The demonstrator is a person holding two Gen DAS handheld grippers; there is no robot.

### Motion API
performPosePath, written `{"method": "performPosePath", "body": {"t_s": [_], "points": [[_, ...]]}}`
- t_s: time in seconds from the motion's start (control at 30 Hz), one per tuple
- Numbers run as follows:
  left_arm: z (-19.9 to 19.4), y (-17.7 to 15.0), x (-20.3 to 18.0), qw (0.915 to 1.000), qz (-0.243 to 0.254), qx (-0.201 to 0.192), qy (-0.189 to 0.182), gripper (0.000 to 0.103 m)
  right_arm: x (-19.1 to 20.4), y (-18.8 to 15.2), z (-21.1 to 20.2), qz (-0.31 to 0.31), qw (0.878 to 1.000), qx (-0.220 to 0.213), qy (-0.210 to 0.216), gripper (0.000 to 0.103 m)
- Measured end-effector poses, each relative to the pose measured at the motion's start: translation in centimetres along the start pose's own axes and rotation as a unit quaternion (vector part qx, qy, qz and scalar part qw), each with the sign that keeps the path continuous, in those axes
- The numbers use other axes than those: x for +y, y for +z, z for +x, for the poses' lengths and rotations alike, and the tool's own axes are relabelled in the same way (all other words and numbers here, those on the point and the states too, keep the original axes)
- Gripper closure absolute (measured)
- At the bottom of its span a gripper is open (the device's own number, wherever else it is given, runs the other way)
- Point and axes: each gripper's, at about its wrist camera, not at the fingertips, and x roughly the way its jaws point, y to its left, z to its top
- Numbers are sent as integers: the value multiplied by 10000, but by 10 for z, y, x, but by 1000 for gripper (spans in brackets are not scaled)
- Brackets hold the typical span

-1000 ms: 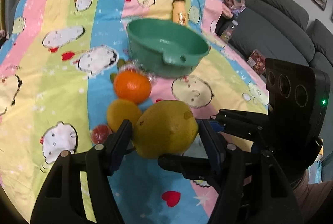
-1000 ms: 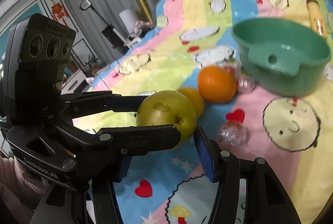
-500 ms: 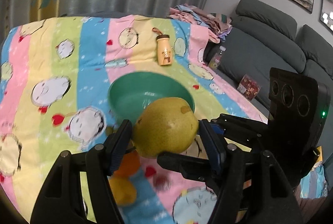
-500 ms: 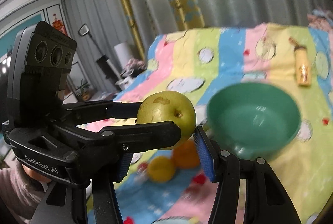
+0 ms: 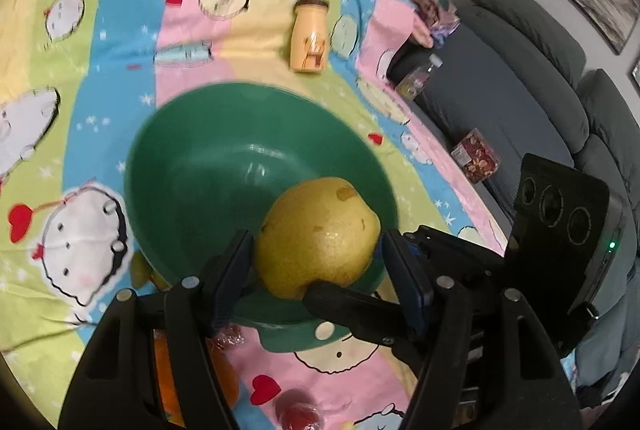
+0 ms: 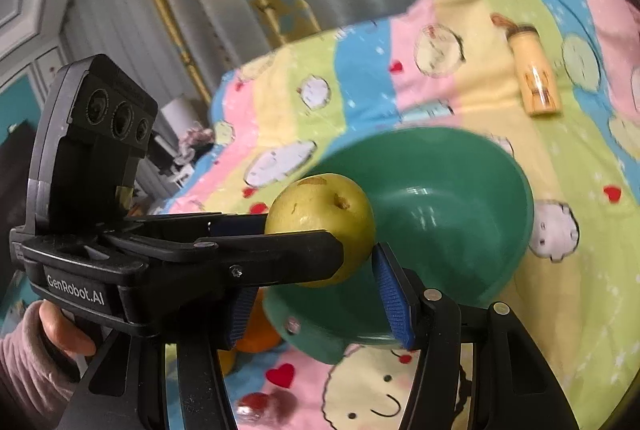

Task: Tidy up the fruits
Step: 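Carry the pear with the right gripper into the green basin and release, then return the right gripper to the fruits and grasp the yellow lemon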

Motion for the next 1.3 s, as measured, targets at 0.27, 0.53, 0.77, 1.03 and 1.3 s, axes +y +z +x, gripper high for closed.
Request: {"method": "performPosePath", "body": {"t_s": [0.27,0.53,0.77,1.03,1.3], "points": [[0,-3,2,9997,-140,37,212,36,10,-3,0,-185,9990,91,-398,44],[-58,-5,4,9949,-75,-679,738,17,18,1,-24,-252,9973,-290,-624,36],[-109,-36,22,9817,-357,-1179,1454,0,29,4,-50,-295,9964,-667,-424,30],[-131,-88,41,9725,-829,-1290,1755,0,51,-7,-59,-554,9959,-559,-449,30],[-114,-116,52,9777,-867,-1028,1611,0,82,-51,-40,-622,9977,-192,-164,24]]}}
